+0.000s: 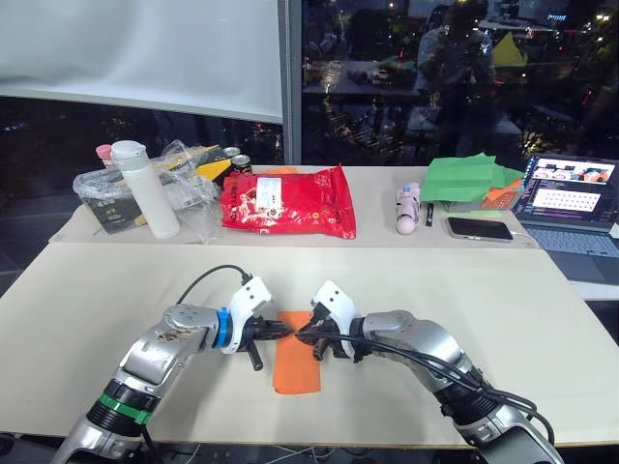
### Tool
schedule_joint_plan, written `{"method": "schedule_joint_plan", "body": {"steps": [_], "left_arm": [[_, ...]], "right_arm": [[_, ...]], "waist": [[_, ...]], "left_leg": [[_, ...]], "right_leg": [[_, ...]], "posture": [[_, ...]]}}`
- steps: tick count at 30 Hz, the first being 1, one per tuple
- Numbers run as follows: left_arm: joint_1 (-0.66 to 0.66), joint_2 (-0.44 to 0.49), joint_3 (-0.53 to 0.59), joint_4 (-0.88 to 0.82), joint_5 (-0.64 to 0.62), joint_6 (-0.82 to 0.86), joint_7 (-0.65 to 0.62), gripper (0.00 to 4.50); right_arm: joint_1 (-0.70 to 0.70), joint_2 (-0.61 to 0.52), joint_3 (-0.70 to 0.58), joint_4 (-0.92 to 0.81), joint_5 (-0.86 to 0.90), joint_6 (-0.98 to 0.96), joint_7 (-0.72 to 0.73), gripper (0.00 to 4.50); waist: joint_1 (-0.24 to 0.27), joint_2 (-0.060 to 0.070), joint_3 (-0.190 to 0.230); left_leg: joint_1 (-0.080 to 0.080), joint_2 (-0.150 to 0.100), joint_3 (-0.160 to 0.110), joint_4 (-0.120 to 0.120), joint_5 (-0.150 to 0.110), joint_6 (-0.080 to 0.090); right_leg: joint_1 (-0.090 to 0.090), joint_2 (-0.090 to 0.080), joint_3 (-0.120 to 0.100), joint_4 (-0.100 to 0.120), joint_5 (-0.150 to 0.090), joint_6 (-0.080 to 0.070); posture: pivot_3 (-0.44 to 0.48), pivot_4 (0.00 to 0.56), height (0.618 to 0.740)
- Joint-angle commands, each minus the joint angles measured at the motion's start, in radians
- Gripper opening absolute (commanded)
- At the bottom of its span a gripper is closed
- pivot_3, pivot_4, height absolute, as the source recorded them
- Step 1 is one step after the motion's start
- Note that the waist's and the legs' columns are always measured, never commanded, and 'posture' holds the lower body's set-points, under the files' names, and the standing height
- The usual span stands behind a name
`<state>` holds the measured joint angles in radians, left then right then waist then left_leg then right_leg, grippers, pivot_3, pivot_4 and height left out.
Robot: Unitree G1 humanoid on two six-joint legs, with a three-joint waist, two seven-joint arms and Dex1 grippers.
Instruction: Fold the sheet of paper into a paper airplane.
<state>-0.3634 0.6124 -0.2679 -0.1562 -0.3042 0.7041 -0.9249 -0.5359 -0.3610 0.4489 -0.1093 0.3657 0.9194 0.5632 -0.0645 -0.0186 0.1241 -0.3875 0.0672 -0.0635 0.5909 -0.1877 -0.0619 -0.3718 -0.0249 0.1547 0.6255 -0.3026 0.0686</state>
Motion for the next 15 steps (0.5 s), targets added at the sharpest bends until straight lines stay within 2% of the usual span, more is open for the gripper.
{"method": "schedule_joint_plan", "body": {"steps": [1, 4, 8, 12, 15], "left_arm": [[0.009, 0.004, -0.036, -0.010, 0.036, -0.026, -0.002, 0.00], [0.017, -0.012, -0.051, -0.010, 0.038, -0.030, -0.003, 0.00], [0.018, -0.028, -0.041, -0.013, 0.026, -0.022, 0.001, 0.00], [0.020, -0.027, -0.037, -0.015, 0.026, -0.018, -0.002, 0.00], [0.025, -0.022, -0.033, -0.018, 0.023, -0.014, -0.006, 0.00]], "right_arm": [[0.015, -0.036, -0.049, -0.011, -0.030, 0.039, -0.018, 0.02], [0.013, -0.043, -0.086, -0.068, 0.001, 0.034, 0.007, 0.02], [0.036, -0.044, -0.160, -0.098, 0.022, -0.130, 0.080, 0.02], [0.038, -0.062, -0.125, -0.034, -0.060, -0.239, 0.103, 0.02], [0.055, -0.026, -0.095, 0.068, -0.132, -0.454, 0.126, 0.02]], "waist": [[0.001, 0.000, 0.000], [0.004, 0.000, 0.001], [0.002, 0.000, 0.002], [-0.002, 0.001, 0.003], [-0.004, 0.000, 0.004]], "left_leg": [[0.000, 0.000, 0.000, 0.000, 0.000, 0.000], [-0.001, 0.000, 0.000, 0.000, 0.000, 0.000], [-0.003, 0.000, 0.000, 0.000, 0.000, 0.000], [-0.003, 0.000, 0.000, -0.001, 0.000, 0.000], [-0.002, 0.000, 0.000, 0.000, 0.000, 0.000]], "right_leg": [[0.000, 0.000, 0.000, 0.000, 0.000, 0.000], [-0.001, 0.000, 0.000, 0.000, 0.000, -0.001], [0.001, 0.000, 0.000, 0.000, 0.000, 0.000], [0.001, 0.000, 0.000, 0.000, 0.001, 0.001], [0.001, 0.000, 0.000, 0.000, 0.001, 0.001]], "posture": [[0.000, 0.150, 0.719], [0.000, 0.150, 0.719], [0.000, 0.150, 0.719], [0.000, 0.150, 0.719], [0.000, 0.150, 0.719]]}}
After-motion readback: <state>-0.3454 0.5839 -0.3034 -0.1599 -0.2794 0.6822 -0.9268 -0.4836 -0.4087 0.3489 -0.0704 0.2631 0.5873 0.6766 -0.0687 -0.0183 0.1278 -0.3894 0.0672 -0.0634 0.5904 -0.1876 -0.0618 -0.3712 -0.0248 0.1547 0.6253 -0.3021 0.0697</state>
